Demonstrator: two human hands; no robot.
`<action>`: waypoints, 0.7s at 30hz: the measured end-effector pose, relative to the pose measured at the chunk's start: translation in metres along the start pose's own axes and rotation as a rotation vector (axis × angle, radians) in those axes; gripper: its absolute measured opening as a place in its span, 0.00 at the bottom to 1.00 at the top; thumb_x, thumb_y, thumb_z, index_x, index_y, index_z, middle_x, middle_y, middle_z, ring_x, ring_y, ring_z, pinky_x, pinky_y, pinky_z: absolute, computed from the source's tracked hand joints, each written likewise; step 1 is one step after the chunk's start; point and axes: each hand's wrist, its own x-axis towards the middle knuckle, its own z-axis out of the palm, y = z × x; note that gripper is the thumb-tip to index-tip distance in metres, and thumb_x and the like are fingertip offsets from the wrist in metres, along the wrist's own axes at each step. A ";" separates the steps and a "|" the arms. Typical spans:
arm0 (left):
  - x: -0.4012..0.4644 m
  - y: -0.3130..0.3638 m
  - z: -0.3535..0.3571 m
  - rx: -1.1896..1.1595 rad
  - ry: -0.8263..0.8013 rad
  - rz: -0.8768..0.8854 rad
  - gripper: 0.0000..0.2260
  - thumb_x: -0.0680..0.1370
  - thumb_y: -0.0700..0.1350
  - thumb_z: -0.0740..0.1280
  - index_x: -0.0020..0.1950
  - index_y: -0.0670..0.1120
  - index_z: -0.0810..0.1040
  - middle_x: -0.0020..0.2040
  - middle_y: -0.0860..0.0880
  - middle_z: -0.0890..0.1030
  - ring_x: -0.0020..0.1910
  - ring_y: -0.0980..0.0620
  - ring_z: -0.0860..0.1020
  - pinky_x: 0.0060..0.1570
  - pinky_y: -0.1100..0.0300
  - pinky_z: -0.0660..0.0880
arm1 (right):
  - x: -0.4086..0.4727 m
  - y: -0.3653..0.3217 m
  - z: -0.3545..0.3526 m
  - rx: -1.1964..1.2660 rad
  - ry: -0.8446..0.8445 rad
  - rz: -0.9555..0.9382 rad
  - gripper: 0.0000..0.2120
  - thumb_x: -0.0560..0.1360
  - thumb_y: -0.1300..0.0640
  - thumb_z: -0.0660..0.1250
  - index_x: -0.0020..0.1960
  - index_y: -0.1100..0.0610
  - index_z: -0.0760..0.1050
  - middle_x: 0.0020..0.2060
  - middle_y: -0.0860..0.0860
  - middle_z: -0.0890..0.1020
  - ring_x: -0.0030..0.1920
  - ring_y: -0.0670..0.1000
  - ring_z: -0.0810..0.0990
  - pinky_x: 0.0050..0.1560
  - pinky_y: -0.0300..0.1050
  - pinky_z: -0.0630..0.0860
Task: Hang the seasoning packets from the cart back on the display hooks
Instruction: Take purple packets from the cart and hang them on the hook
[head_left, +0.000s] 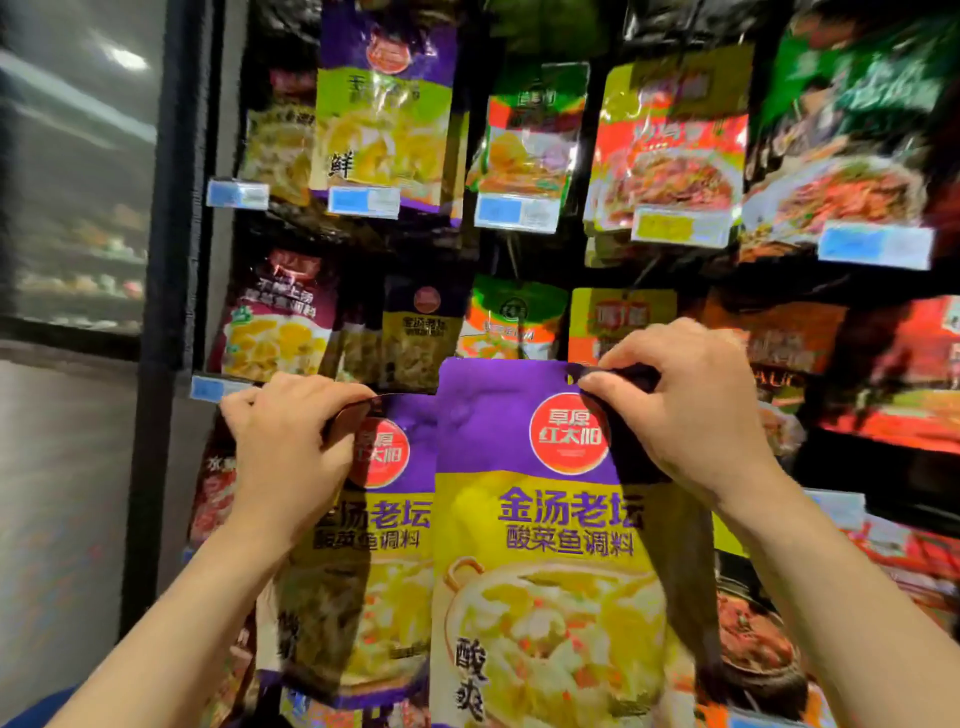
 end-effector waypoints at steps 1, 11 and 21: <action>0.006 -0.004 -0.001 0.005 0.018 -0.001 0.15 0.67 0.49 0.58 0.47 0.50 0.82 0.44 0.52 0.82 0.48 0.51 0.73 0.42 0.58 0.52 | 0.007 0.000 0.006 0.004 0.003 0.006 0.11 0.67 0.47 0.67 0.36 0.54 0.80 0.35 0.49 0.83 0.41 0.55 0.78 0.43 0.46 0.62; 0.062 -0.107 -0.010 0.129 0.116 0.044 0.13 0.72 0.50 0.58 0.47 0.53 0.81 0.45 0.54 0.82 0.48 0.53 0.73 0.44 0.58 0.51 | 0.111 -0.017 0.100 -0.070 0.102 0.031 0.07 0.70 0.50 0.71 0.40 0.54 0.82 0.40 0.54 0.84 0.47 0.59 0.78 0.47 0.49 0.63; 0.142 -0.207 0.010 0.007 0.133 0.176 0.09 0.72 0.51 0.61 0.48 0.55 0.80 0.47 0.60 0.79 0.50 0.54 0.73 0.50 0.52 0.60 | 0.208 -0.052 0.224 -0.040 0.076 0.221 0.10 0.68 0.47 0.72 0.44 0.52 0.82 0.44 0.54 0.83 0.49 0.58 0.79 0.40 0.45 0.68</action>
